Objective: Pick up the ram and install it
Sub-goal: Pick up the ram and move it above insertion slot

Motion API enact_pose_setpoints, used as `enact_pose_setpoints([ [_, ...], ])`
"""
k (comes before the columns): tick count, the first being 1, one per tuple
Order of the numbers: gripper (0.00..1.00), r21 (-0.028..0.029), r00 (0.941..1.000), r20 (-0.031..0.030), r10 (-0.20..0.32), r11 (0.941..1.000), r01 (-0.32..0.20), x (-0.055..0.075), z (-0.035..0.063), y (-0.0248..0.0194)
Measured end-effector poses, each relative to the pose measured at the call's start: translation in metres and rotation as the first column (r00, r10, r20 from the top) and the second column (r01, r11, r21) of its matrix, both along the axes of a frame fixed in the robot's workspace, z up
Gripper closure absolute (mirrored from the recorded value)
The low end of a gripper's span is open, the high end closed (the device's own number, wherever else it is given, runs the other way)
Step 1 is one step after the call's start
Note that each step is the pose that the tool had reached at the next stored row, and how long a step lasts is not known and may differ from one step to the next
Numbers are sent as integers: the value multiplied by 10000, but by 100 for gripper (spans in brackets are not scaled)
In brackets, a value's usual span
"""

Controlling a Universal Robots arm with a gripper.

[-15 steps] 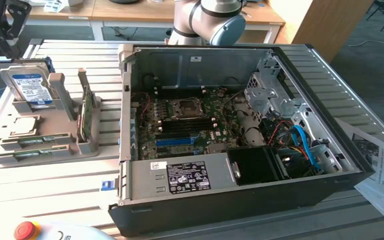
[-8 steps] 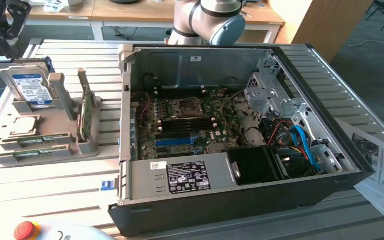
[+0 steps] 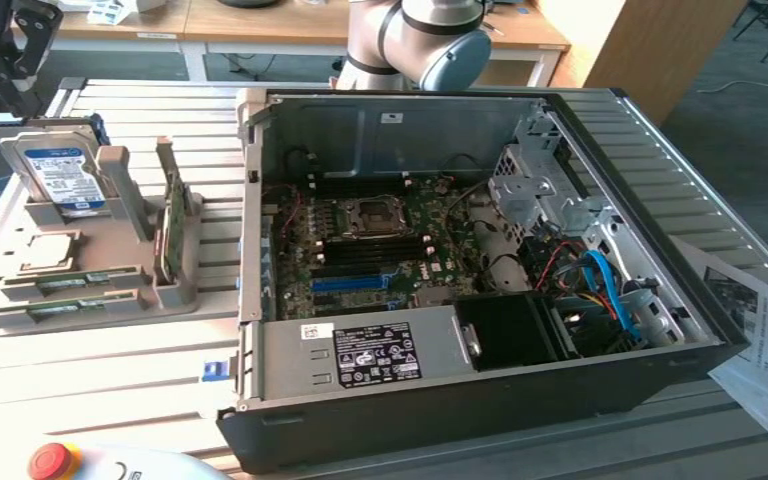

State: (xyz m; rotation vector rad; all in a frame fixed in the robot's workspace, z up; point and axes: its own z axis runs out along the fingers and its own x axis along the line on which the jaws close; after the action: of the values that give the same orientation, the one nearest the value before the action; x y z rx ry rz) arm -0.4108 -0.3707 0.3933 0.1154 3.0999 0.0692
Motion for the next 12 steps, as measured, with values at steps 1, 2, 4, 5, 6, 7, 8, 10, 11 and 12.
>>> enact_pose_setpoints([
  [1, 90, 1, 10000, 1, 0, 10000, 0, 0, -1, -6],
  [2, 90, 0, 10000, 2, -1, 10000, 1, -1, -1, -17],
  [4, 90, 0, 10000, 1, -1, 10000, 1, -2, 0, -40],
  [5, 90, 1, 10000, 2, -2, 10000, 2, -3, -1, -51],
  [6, 90, 0, 10000, 1, -2, 10000, 2, -3, 0, -63],
  [7, 90, 0, 10000, 1, -2, 10000, 2, -4, 0, -75],
  [8, 90, 0, 10000, 0, -2, 10000, 2, -5, 0, -87],
  [10, 90, 1, 10000, 2, -1, 10000, 1, -6, -1, -104],
  [11, 90, 1, 10000, 2, -1, 10000, 1, -6, -1, -111],
  [12, 90, 0, 10000, 1, -2, 10000, 2, -7, 0, -119],
])
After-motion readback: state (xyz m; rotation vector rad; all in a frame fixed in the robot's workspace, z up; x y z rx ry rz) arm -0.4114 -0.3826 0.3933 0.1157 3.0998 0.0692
